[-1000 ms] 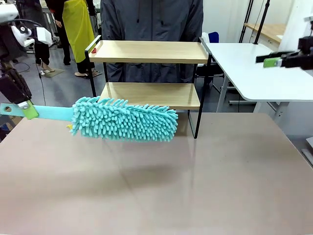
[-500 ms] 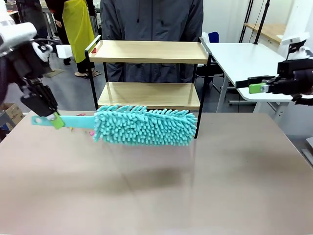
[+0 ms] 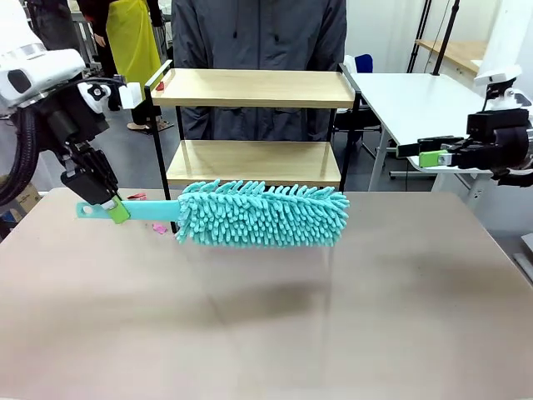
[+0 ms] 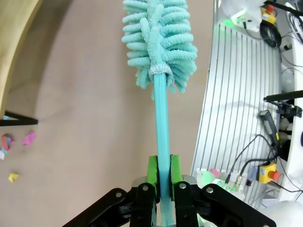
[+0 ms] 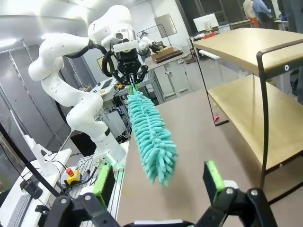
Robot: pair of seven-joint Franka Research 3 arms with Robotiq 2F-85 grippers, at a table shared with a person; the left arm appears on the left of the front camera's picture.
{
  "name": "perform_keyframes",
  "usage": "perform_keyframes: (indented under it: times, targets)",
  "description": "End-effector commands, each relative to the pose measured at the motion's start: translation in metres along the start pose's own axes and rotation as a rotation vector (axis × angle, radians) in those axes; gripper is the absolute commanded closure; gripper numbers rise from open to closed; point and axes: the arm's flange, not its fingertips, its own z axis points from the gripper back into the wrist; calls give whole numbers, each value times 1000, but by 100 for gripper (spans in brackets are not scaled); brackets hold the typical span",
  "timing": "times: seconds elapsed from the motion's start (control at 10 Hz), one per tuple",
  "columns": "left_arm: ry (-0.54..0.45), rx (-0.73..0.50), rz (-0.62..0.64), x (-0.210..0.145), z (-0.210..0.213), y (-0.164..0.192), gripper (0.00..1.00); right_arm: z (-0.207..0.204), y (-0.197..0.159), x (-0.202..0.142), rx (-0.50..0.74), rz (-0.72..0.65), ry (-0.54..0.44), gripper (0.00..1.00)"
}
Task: Clean the shelf.
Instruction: Hand the Duster back to the human.
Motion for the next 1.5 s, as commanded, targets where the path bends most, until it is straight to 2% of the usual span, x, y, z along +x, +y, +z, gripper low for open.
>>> perform_keyframes:
  times: [0.0, 0.3, 0.5, 0.7, 1.1, 1.4]
  targets:
    - [2, -8, 3, -3, 4, 1, 87, -1, 0, -1, 1, -3, 0, 0]
    - [2, -8, 3, -3, 4, 1, 87, -54, -8, -41, -23, 74, 94, 0]
    - [2, -8, 3, -3, 4, 1, 87, -75, -11, -76, 23, 79, 68, 0]
    - [2, -8, 3, -3, 4, 1, 87, -97, -14, -106, 15, 113, 39, 0]
    - [2, -8, 3, -3, 4, 1, 87, -114, -21, -113, -3, 118, -115, 0]
    - [2, -8, 3, -3, 4, 1, 87, -138, -34, -108, 47, 79, -145, 0]
